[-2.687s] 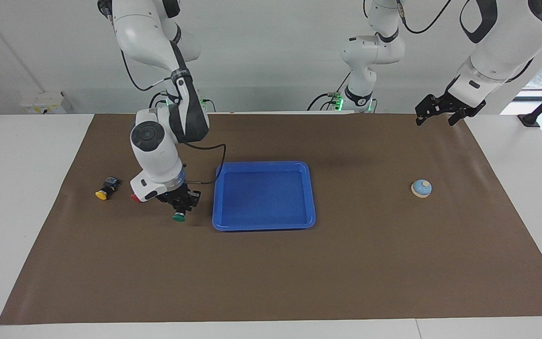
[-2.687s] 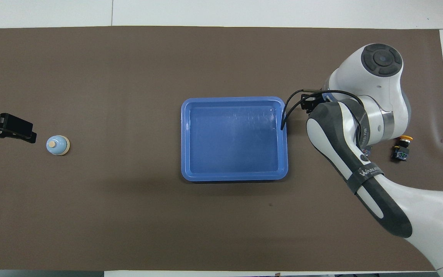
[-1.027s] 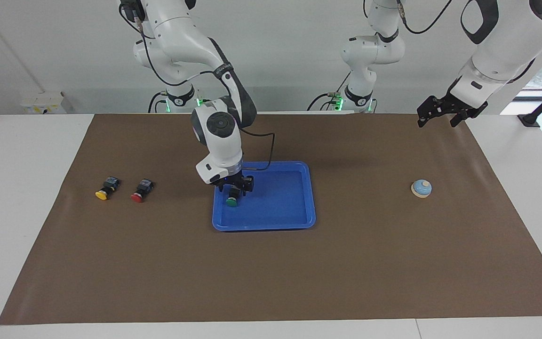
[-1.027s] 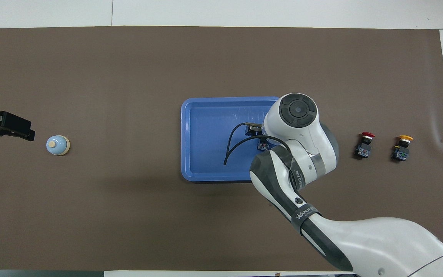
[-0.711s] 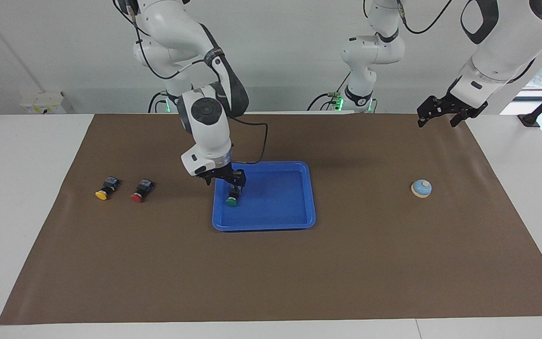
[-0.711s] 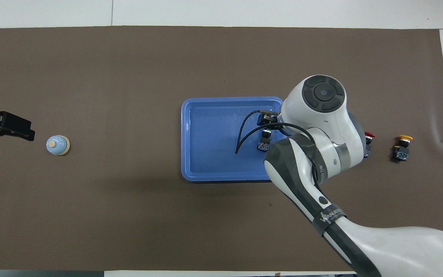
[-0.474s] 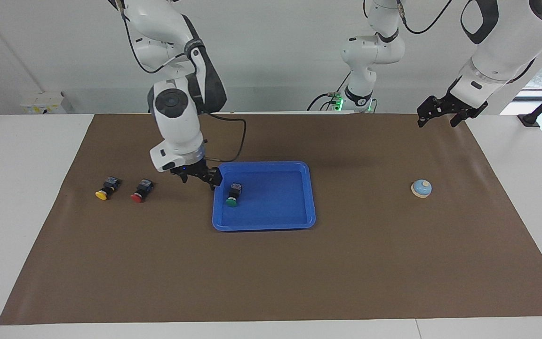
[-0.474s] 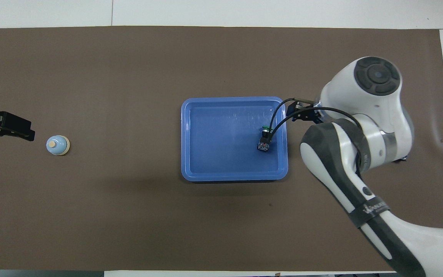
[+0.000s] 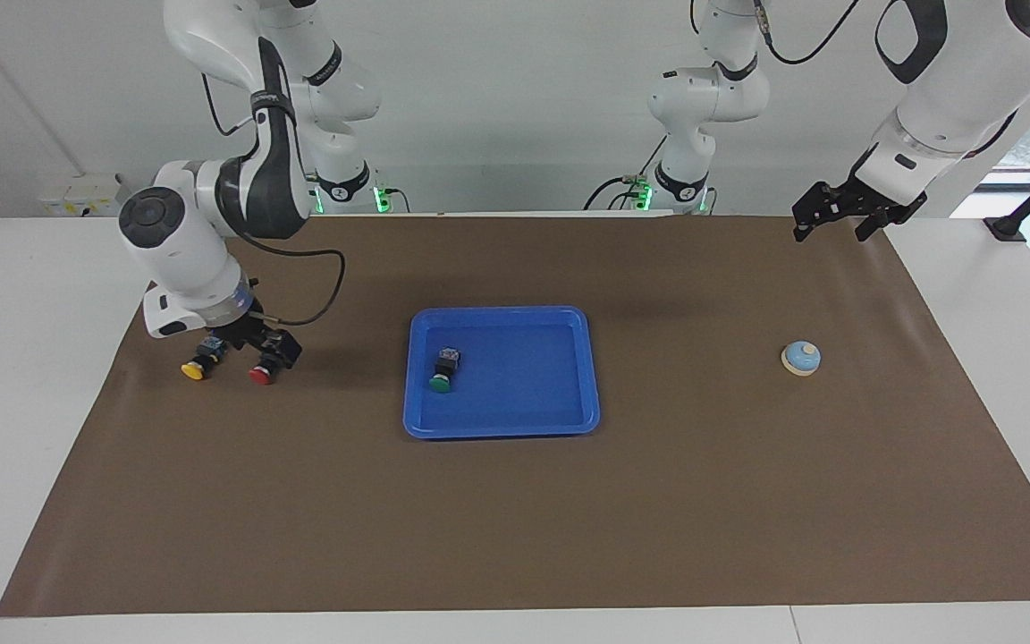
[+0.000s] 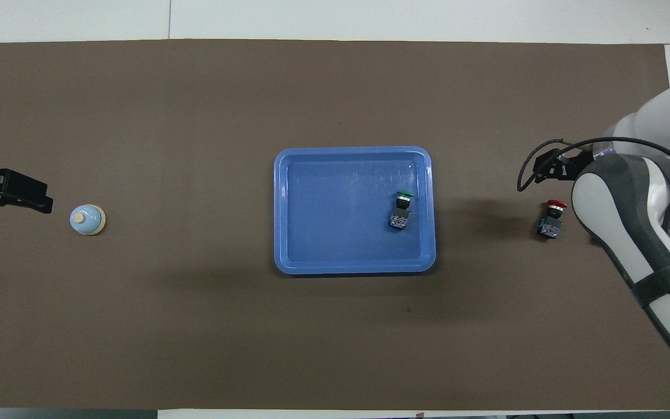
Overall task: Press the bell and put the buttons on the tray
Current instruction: 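Grasp the red-capped button with the right gripper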
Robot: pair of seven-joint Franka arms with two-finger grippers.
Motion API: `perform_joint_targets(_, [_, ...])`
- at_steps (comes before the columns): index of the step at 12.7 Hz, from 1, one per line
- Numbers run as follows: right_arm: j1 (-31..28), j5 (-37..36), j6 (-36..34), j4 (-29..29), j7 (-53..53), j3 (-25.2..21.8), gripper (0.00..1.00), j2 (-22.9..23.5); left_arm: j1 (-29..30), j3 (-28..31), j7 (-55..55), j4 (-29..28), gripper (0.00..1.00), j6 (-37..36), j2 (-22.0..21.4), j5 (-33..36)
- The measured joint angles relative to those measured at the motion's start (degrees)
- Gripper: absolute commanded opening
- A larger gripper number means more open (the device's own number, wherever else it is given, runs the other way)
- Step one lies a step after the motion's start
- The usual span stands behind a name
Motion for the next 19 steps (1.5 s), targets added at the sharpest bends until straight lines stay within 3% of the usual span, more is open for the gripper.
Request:
perform_joint_targets(5, [-2.18, 0.00, 20.96, -17.17, -1.54, 0.20, 1.00, -3.58, 0.00, 0.00, 0.00, 0.00, 1.00, 0.00, 0.00, 0.00])
perform_joint_targets(8, [-2.10, 0.00, 26.26, -21.34, -1.56, 0.48, 1.00, -4.32, 0.00, 0.00, 0.00, 0.00, 1.00, 0.00, 0.00, 0.00])
perform_joint_targets(9, [-2.13, 0.00, 26.38, -21.83, -1.56, 0.47, 0.88, -4.31, 0.00, 0.00, 0.00, 0.00, 1.00, 0.00, 0.00, 0.00])
perform_joint_targets(10, [-2.15, 0.00, 27.17, -22.51, -1.58, 0.46, 0.65, -4.30, 0.00, 0.00, 0.00, 0.00, 1.00, 0.00, 0.00, 0.00])
perform_joint_targets(12, [-2.15, 0.00, 29.04, -24.36, -1.62, 0.46, 0.00, -4.29, 0.00, 0.00, 0.00, 0.00, 1.00, 0.00, 0.00, 0.00])
perform_joint_targets(17, [-1.79, 0.00, 28.88, -24.83, -1.88, 0.73, 0.00, -4.35, 0.00, 0.00, 0.00, 0.00, 1.00, 0.00, 0.00, 0.00])
perform_joint_targets(19, [-0.62, 0.00, 24.87, -22.02, -2.02, 1.16, 0.00, -4.34, 0.00, 0.00, 0.00, 0.00, 1.00, 0.00, 0.00, 0.00])
